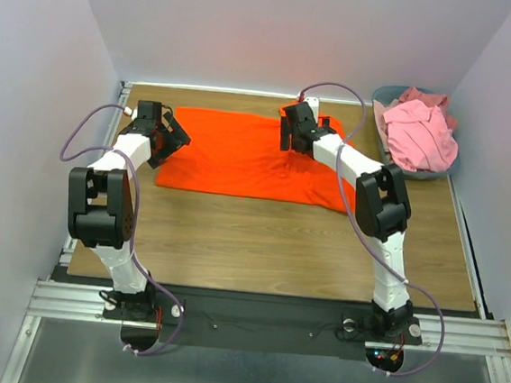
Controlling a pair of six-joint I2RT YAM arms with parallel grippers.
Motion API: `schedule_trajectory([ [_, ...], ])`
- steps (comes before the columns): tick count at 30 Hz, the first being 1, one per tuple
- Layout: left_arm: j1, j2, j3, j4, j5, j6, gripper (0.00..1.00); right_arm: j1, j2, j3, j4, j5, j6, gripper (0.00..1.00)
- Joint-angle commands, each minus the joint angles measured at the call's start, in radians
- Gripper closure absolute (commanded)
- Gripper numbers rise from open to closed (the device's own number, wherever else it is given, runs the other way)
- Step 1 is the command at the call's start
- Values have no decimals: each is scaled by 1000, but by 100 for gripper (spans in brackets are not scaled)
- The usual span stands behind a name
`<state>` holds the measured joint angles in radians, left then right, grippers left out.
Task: Fold and stack the t-shirts
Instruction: Fold the tshirt
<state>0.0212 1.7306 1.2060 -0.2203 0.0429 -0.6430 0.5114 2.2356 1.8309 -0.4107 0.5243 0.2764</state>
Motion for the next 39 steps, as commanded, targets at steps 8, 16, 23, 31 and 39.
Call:
schedule_trajectory([
  [8, -44, 4, 35, 64, 70, 14, 2, 3, -433, -560, 42, -16, 236, 0],
  [16, -63, 121, -49, 111, 109, -6, 2, -11, -436, -734, 88, -144, 308, 0],
  [23, -78, 6, -308, 127, 25, -52, 2, -11, -583, -983, 98, -167, 385, 0],
  [31, -102, -322, -655, 107, -38, -181, 2, -10, -910, -1263, 84, -234, 480, 0],
  [39, -121, -630, -646, -99, -187, -238, 2, -11, -1126, -1279, -5, -276, 417, 0],
])
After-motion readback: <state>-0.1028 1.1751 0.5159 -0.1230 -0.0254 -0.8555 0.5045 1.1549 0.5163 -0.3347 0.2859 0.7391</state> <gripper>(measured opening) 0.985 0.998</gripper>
